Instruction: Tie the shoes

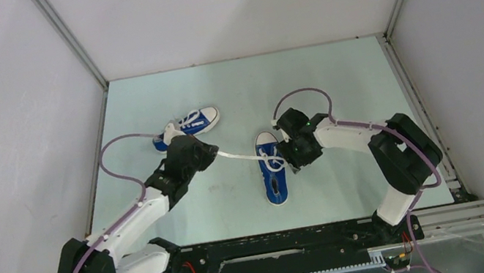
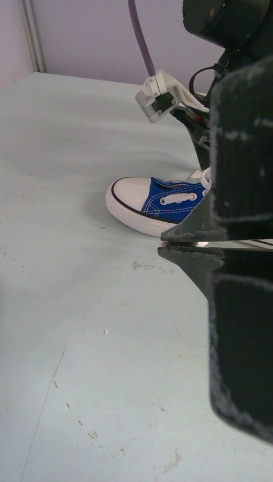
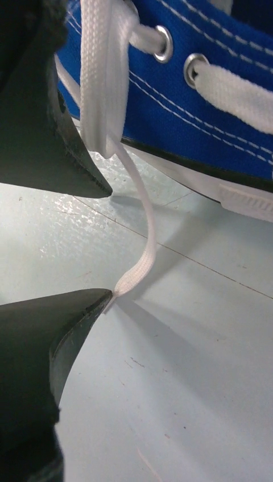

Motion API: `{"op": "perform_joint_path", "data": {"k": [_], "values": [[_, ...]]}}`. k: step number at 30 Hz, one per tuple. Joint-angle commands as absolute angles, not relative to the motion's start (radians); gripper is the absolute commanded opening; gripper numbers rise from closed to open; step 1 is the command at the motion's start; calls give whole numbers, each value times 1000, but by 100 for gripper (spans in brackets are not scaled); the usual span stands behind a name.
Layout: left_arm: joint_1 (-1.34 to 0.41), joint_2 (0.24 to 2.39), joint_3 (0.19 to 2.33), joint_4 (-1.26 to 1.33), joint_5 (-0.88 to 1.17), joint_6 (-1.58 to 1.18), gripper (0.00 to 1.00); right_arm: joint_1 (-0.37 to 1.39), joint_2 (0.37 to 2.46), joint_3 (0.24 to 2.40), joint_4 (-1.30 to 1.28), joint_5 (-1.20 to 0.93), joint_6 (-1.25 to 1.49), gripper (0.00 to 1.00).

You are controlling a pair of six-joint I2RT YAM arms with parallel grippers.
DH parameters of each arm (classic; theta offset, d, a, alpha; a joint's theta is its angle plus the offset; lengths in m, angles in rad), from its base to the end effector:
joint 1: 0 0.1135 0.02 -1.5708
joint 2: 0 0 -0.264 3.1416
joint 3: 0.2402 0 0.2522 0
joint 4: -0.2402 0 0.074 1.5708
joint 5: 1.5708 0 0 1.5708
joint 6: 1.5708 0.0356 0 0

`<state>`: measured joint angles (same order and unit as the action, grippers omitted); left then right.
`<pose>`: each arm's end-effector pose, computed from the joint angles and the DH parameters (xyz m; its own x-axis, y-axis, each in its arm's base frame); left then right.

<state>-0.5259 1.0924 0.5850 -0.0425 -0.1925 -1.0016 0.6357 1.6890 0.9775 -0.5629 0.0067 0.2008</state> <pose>0.2063 -0.1119 0.2243 -0.5398 -0.6426 -0.5437 -0.1912 0.7226 -0.6643 0.2479 0.1826 0.1563 -0.8722 -0.3957 -0.2875 -0.4267 0.9029 0.0520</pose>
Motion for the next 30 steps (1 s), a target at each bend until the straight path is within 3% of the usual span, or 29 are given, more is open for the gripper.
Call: {"op": "perform_joint_path", "data": {"k": [1, 5, 10, 18, 30], "values": [[-517, 1095, 627, -43, -166, -954, 0, 649, 1587, 994, -555, 30, 152, 65], [-517, 1106, 624, -28, -161, -946, 0, 648, 1490, 952, -450, -76, 18, 70], [-510, 1114, 639, -38, -150, -926, 0, 653, 1525, 948, -374, -158, -78, 80], [-453, 1144, 675, -83, -80, -865, 0, 662, 1614, 980, -422, -209, -141, 79], [-379, 1126, 683, -103, -46, -809, 0, 553, 1479, 939, -374, -450, -35, 81]]}}
